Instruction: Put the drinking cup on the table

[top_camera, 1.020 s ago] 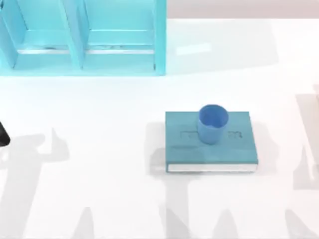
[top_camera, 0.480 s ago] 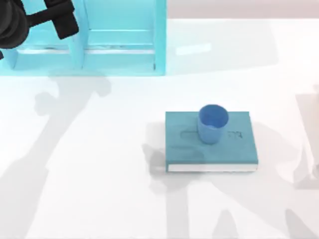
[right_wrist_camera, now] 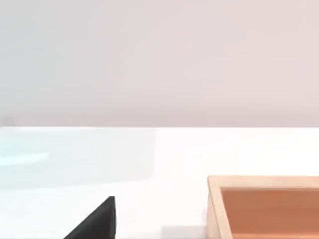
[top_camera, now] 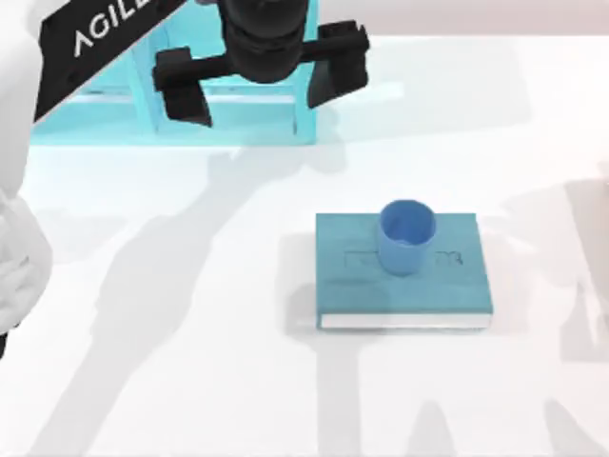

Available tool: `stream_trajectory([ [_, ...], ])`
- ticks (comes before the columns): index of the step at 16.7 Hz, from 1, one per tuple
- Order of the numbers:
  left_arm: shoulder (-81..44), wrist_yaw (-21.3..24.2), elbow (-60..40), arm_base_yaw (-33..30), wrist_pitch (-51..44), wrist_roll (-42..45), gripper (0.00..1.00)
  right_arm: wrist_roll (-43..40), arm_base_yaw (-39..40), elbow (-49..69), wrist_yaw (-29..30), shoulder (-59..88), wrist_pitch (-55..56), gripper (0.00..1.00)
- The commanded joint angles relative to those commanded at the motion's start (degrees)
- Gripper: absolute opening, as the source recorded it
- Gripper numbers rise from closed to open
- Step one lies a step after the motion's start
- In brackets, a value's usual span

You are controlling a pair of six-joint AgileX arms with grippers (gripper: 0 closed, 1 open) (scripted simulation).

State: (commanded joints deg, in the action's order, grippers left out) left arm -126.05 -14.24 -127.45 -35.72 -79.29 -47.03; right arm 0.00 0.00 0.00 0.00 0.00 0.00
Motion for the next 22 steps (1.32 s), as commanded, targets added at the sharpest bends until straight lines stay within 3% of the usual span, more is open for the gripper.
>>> stream_trajectory([
  [5,-15.46,0.23,-23.33,-11.57,-11.06,-3.96,1.0,0.0,0.0,0.0,0.0,0.0,0.0,1.0],
  [9,-21.81,0.53,-35.3,-18.26,-16.04,-5.33,1.0,0.0,0.0,0.0,0.0,0.0,0.0,1.0],
  [19,-24.07,0.67,-39.65,-20.12,-17.5,-5.47,1.0,0.0,0.0,0.0,0.0,0.0,0.0,1.0],
  [22,-28.54,0.79,-45.21,-19.88,-18.68,-5.16,1.0,0.0,0.0,0.0,0.0,0.0,0.0,1.0],
])
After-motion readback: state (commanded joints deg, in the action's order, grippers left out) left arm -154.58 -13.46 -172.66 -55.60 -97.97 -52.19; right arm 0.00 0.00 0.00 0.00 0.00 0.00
